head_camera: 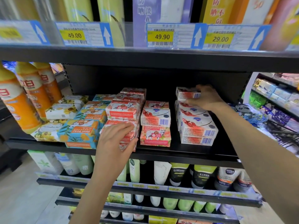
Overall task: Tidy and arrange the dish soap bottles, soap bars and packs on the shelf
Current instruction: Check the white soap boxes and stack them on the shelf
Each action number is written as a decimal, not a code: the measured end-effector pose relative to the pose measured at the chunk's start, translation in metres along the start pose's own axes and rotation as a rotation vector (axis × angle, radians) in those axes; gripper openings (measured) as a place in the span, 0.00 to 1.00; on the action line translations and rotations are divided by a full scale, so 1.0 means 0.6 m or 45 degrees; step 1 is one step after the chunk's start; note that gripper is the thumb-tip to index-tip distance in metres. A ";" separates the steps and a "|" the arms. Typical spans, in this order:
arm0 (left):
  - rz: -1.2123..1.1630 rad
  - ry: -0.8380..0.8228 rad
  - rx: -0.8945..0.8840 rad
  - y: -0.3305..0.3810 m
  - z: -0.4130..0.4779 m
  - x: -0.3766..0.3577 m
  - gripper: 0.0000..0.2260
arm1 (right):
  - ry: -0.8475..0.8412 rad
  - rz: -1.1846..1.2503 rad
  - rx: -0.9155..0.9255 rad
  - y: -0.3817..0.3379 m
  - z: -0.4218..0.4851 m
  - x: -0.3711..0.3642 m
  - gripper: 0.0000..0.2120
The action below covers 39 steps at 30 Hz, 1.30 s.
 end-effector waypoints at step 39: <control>-1.525 -0.335 0.644 0.185 0.022 -0.091 0.27 | 0.153 0.628 0.457 0.027 -0.278 -0.032 0.39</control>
Point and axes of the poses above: each hand's wrist, its own z-axis towards the middle knuckle, its own x-axis out of the back of the hand, y = z × x, the point moved 4 cm from there along z, towards the middle knuckle, and after that the axes turned 9 degrees about -y, right-handed, at the moved point
